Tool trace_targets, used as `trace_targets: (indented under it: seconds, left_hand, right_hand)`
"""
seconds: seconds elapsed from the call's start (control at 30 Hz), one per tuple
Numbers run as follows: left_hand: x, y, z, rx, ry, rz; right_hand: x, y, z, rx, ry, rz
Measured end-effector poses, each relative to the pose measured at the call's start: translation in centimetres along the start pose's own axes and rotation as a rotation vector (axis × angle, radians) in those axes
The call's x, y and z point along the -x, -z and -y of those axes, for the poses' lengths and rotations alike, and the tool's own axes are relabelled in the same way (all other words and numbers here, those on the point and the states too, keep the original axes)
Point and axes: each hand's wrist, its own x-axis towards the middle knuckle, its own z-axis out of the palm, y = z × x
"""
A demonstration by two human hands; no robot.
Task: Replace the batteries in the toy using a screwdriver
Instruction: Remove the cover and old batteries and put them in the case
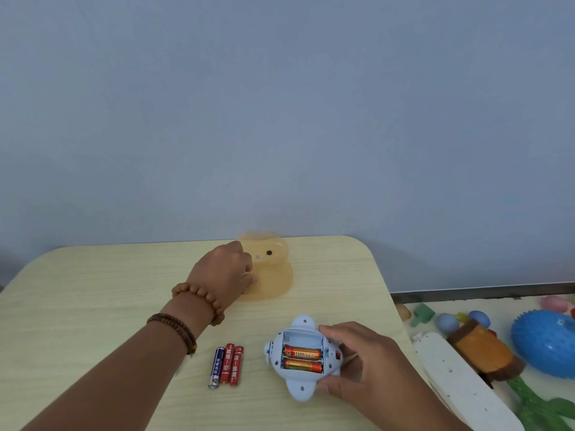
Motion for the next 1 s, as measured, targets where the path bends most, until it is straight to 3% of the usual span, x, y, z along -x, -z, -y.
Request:
trace_targets:
  seconds: [0.2, 0.37, 0.67, 0.73, 0.83, 1.0]
  left_hand:
    - [1.1, -0.1, -0.2, -0.123, 0.058, -0.106]
    - [1.5, -0.3, -0.4, 0.001, 0.235, -0.088]
    - [1.4, 0.4, -0.9, -0.09, 0.237, -0.004]
    - [2.1, 2.1, -1.9, -0.148, 0.246, -0.057]
    - [4.5, 4.9, -5.3, -0.043, 0.196, -0.145]
    - [10.2, 4.8, -11.3, 0.087, 0.067, -0.057]
  right_hand:
    - [0.1, 0.0, 0.1, 0.014, 0.019, -0.005]
    - [0.2, 0.0, 0.3, 0.018, 0.036, -0.023]
    - [0.1, 0.3, 0.7, 0.035, 0.038, -0.022]
    - [0.1, 0.3, 0.8, 0.041, 0.045, -0.025]
    - [0.1, 0.1, 0.8, 0.036, 0.044, -0.029]
    - [0.2, -0.4, 0.9, 0.01, 0.022, -0.044]
